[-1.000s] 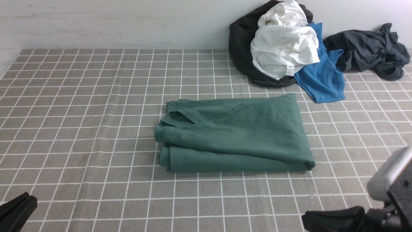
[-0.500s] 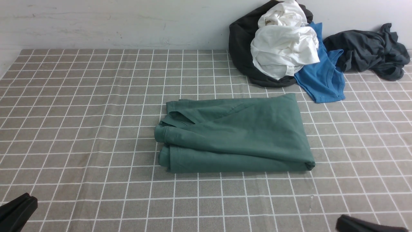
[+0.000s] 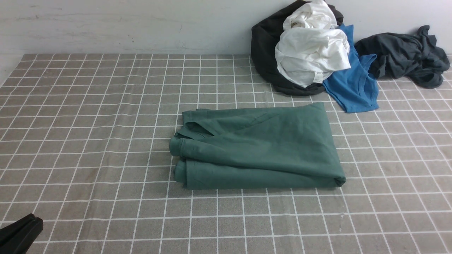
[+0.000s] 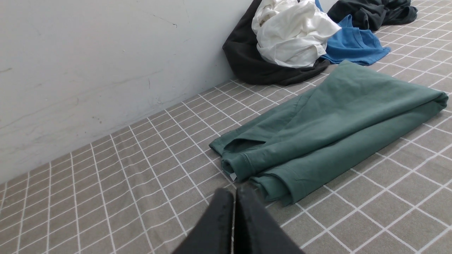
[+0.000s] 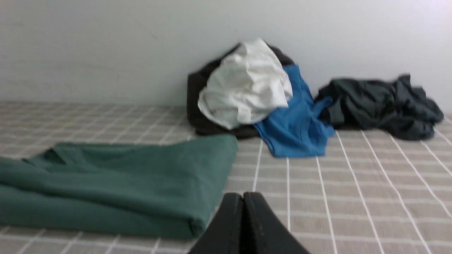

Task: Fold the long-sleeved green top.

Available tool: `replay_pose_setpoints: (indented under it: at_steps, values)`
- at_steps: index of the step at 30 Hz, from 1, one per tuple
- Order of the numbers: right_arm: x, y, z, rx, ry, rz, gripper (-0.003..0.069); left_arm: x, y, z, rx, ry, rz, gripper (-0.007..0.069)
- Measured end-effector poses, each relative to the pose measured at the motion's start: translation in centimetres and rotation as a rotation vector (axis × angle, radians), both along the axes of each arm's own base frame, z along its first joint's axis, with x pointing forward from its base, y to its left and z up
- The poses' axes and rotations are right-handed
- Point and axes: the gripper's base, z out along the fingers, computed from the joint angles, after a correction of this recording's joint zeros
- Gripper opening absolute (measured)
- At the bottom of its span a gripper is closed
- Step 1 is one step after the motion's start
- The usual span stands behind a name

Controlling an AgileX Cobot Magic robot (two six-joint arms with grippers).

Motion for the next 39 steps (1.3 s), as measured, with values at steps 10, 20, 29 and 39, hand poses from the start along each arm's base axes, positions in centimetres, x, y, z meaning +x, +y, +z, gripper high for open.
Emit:
replay_pose_setpoints:
  at_steps: [10,20,29,39]
  values:
    - [-0.3,-0.2,-1.1,-0.029,0.114,-0.031,-0.0014,0.0,0.0,0.0,0.000,0.003,-0.001,-0.0008]
    - [-0.3,-0.2,-1.1,-0.028,0.116,-0.031,-0.0014,0.0,0.0,0.0,0.000,0.003,-0.001,-0.0008]
    - [-0.3,-0.2,-1.1,-0.029,0.116,-0.032,-0.0014,0.2,0.6,-1.8,0.082,-0.050,0.080,-0.0008]
    - [-0.3,-0.2,-1.1,-0.029,0.116,-0.031,-0.0014,1.4,2.0,-7.5,-0.147,0.102,0.370,-0.0008]
